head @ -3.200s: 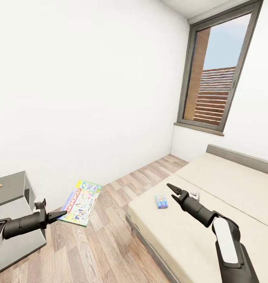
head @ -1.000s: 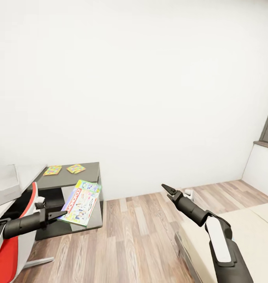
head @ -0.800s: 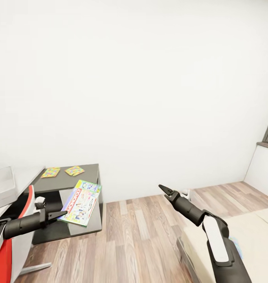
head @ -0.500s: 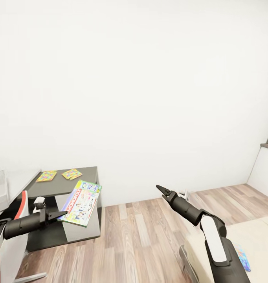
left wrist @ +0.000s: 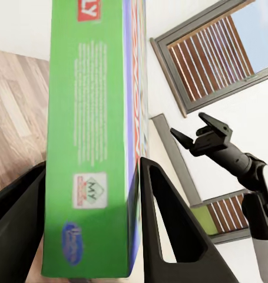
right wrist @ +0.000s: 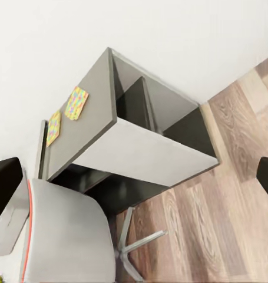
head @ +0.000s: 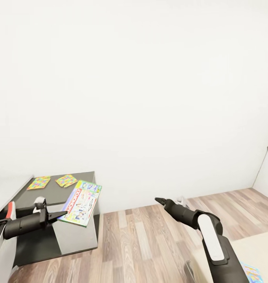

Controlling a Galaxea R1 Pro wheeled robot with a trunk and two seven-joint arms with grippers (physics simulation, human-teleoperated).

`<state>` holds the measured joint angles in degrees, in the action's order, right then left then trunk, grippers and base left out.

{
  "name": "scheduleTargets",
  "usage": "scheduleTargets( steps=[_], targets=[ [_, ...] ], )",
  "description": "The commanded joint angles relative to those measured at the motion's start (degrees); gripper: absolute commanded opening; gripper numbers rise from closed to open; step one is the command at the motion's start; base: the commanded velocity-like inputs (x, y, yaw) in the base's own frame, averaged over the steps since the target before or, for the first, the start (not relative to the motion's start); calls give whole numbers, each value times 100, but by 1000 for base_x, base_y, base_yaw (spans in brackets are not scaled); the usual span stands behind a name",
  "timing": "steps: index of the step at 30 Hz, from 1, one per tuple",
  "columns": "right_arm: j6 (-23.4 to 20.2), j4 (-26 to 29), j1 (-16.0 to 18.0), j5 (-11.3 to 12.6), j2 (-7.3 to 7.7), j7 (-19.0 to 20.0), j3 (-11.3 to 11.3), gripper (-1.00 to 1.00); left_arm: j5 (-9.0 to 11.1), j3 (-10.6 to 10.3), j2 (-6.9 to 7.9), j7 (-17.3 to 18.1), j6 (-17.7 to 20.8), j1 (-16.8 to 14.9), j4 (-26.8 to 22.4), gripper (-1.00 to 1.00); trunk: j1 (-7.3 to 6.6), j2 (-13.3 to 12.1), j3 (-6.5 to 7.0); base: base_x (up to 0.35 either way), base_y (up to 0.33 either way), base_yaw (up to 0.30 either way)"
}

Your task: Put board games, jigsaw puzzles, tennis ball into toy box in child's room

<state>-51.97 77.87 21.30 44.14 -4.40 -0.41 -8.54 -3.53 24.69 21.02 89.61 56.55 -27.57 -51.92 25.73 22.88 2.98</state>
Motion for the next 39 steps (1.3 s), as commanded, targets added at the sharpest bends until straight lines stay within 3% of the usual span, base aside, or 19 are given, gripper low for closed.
scheduleTargets(
  steps=[1, 21, 39],
  targets=[
    [-34, 8, 1, 41, -5, -32, -20, 100, -25, 9, -1, 39, 57, -3, -2, -100, 5, 4, -2, 315, 0, 0],
    [46, 67, -3, 113, -64, 12, 41, 100, 3, 63, 10, 39, 98, -3, 5, -100, 5, 4, -2, 166, 27, 9],
    [64, 69, -3, 113, -40, 17, 43, 100, 1, 153, 30, 39, 324, -1, -40, -100, 5, 4, -2, 2, 0, 262]
  ],
)
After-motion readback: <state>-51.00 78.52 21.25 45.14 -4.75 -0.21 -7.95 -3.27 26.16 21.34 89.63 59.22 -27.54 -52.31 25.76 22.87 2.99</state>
